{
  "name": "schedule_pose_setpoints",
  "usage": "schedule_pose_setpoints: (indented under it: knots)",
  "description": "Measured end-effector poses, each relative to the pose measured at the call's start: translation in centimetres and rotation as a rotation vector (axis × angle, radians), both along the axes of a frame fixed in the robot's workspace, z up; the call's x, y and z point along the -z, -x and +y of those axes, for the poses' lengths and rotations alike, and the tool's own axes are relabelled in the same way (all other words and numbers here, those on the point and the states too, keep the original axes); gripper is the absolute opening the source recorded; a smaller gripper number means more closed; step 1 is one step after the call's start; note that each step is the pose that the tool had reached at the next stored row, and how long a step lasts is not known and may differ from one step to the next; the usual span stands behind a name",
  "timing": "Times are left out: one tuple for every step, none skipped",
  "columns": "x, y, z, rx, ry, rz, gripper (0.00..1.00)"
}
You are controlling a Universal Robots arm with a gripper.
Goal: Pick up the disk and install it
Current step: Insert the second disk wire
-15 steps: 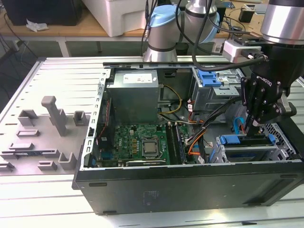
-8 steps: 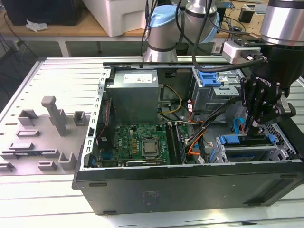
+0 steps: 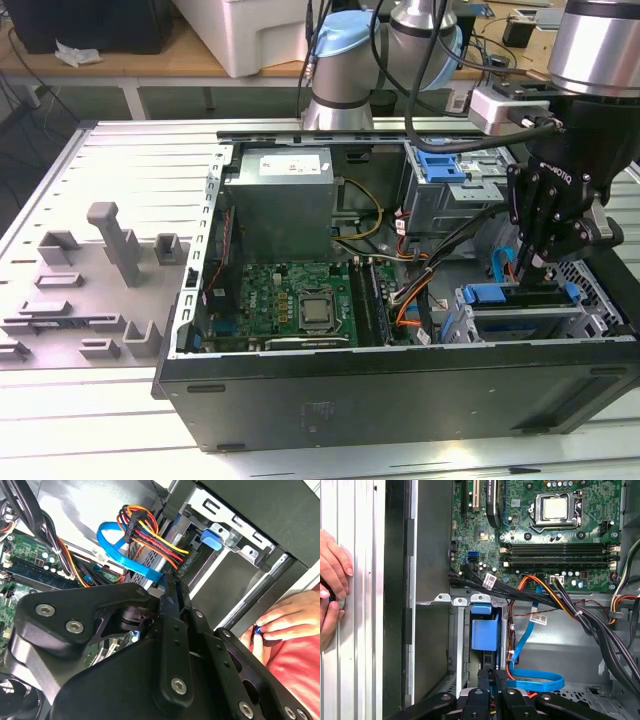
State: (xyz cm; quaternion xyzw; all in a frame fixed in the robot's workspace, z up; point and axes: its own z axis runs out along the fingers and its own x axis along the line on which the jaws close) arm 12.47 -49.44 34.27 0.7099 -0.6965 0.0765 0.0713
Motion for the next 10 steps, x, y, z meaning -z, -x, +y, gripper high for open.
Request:
schedule_pose_setpoints:
  knots:
    - [0.01, 0.0, 0.0, 0.0, 0.0001, 0.0, 0.16]
    - [0.06, 0.0, 0.0, 0.0, -0.0001, 0.0, 0.16]
    - [0.08, 0.01, 0.01, 0.0, -0.0001, -0.0002, 0.16]
    - [0.13, 0.02, 0.0, 0.0, -0.0001, -0.0003, 0.16]
    - [0.17, 0.05, 0.0, 0.0, 0.0001, -0.0004, 0.16]
    - [0.22, 0.09, 0.0, 0.0, 0.0004, -0.0006, 0.16]
    - [0.26, 0.09, 0.0, 0.0, 0.0003, -0.0006, 0.16]
    - [0.28, 0.1, 0.0, 0.0, 0.0003, -0.0007, 0.16]
    - [0.31, 0.1, 0.0, 0.0, 0.0005, -0.0007, 0.16]
    - [0.34, 0.1, 0.0, 0.0, 0.0004, -0.0007, 0.16]
